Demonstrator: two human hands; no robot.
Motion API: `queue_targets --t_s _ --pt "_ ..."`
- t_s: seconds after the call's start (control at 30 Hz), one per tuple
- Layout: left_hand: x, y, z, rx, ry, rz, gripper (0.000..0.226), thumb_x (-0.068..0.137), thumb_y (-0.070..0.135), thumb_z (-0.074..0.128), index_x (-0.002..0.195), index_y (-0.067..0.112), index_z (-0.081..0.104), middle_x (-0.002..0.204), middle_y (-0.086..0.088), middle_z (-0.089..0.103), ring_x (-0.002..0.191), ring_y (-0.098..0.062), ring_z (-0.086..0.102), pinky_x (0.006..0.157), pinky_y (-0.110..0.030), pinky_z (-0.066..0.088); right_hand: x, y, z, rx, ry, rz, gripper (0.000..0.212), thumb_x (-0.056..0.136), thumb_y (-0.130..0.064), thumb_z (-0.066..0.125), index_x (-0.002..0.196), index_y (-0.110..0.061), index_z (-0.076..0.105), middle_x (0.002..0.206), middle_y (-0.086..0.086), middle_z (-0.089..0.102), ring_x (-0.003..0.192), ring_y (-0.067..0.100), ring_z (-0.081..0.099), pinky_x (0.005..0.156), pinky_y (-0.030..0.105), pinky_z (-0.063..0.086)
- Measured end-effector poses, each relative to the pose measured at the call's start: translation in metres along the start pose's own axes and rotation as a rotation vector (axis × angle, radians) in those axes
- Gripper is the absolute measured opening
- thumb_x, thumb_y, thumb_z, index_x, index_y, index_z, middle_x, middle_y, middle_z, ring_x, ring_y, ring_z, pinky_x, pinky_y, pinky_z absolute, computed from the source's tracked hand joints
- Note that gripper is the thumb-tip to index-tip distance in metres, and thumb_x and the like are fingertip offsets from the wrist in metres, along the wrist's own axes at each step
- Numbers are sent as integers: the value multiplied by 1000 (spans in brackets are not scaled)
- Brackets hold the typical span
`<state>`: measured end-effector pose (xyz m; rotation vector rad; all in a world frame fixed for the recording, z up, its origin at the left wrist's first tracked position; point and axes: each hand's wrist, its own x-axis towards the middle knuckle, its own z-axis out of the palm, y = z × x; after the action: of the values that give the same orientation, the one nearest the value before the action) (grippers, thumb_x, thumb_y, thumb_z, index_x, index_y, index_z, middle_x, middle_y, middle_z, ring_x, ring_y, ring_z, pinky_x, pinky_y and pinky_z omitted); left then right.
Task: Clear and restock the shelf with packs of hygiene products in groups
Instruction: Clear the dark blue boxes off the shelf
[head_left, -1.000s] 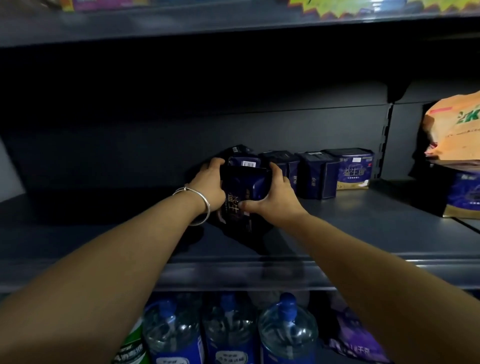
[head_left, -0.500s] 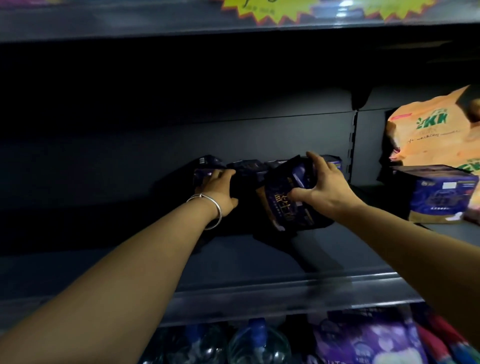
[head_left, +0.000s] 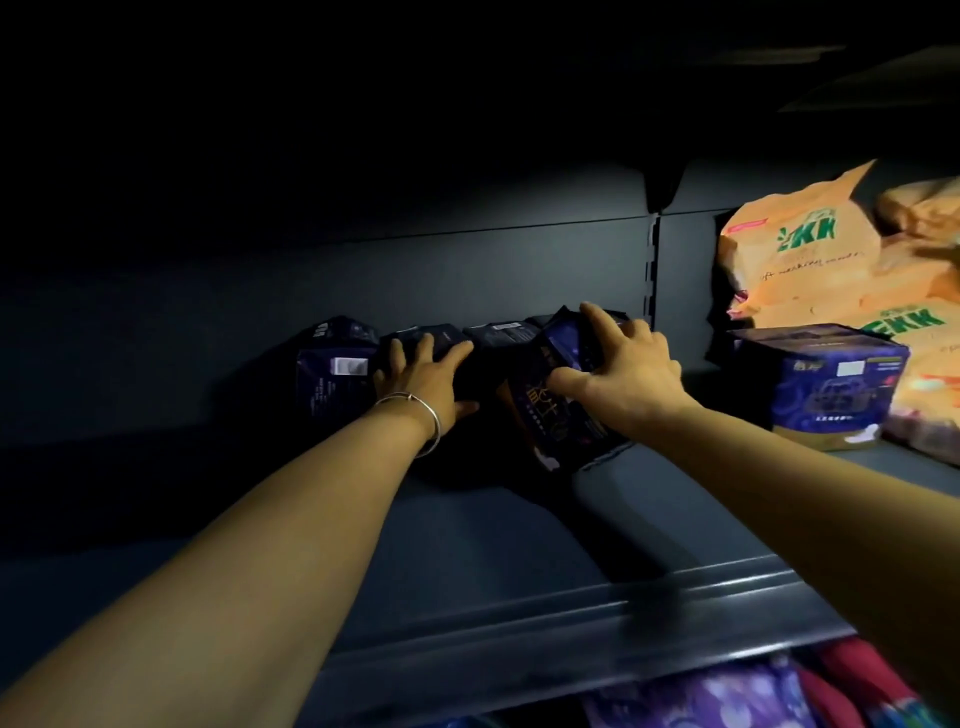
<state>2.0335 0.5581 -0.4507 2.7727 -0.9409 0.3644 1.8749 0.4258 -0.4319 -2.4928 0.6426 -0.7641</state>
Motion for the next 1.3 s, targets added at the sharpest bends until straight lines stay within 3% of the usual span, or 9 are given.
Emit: queue_targets --t_s 0.17,0.33,0.47,0.63,0.8,1.03,1.13,1.23,1.3 --pt "14 4 0 79 86 2 78 85 46 62 146 39 14 145 -13 19 135 -37 16 106 -55 29 0 1 3 30 -12 -8 83 79 -49 61 148 -37 16 142 9 30 133 30 25 109 46 27" --pt "17 5 -3 1 127 13 49 84 42 64 126 25 46 133 -8 31 125 -35 27 100 -52 37 -1 3 4 45 -8 -11 83 79 -48 61 148 -37 17 141 9 31 132 30 28 109 46 29" --pt "11 9 -7 56 107 30 59 85 48 58 132 20 36 138 -8 33 129 -36 28 98 -55 39 -4 3 2 67 -5 -16 82 79 -47 62 148 -36 18 139 10 32 130 30 30 108 46 31" --pt "12 16 -10 180 28 34 63 87 51 56 141 43 25 143 -12 16 132 -40 16 96 -62 38 -4 3 2 73 -12 -21 82 79 -47 62 148 -36 18 137 9 34 129 30 30 108 46 32" --pt "10 19 -8 160 16 -36 57 87 53 53 134 29 30 145 -14 20 133 -44 19 98 -70 28 -4 5 2 82 -20 -21 82 80 -47 62 148 -37 17 139 8 32 131 29 29 109 46 30" --pt "-4 16 -3 121 270 -60 45 91 43 52 126 18 40 132 -14 37 124 -36 33 94 -60 38 -5 9 3 66 -41 13 83 79 -48 62 147 -40 14 141 9 31 130 33 31 106 45 25" --pt "-10 19 -4 -9 296 -155 65 85 36 62 138 23 28 147 -15 20 130 -41 27 102 -57 30 -5 10 4 47 -61 32 86 79 -48 63 146 -45 10 140 10 31 129 33 33 104 46 26" --pt "-12 23 -23 -151 99 -361 99 77 39 71 148 25 4 154 -22 -9 136 -50 15 110 -55 17 -8 11 4 54 -58 45 91 78 -49 66 147 -44 6 140 10 31 128 33 34 104 48 27" --pt "-14 20 -31 -182 -9 -402 107 75 38 73 149 27 -4 153 -22 -11 137 -51 13 111 -57 17 -13 11 2 88 -30 37 92 78 -46 68 147 -41 8 139 11 32 127 34 36 105 49 27"
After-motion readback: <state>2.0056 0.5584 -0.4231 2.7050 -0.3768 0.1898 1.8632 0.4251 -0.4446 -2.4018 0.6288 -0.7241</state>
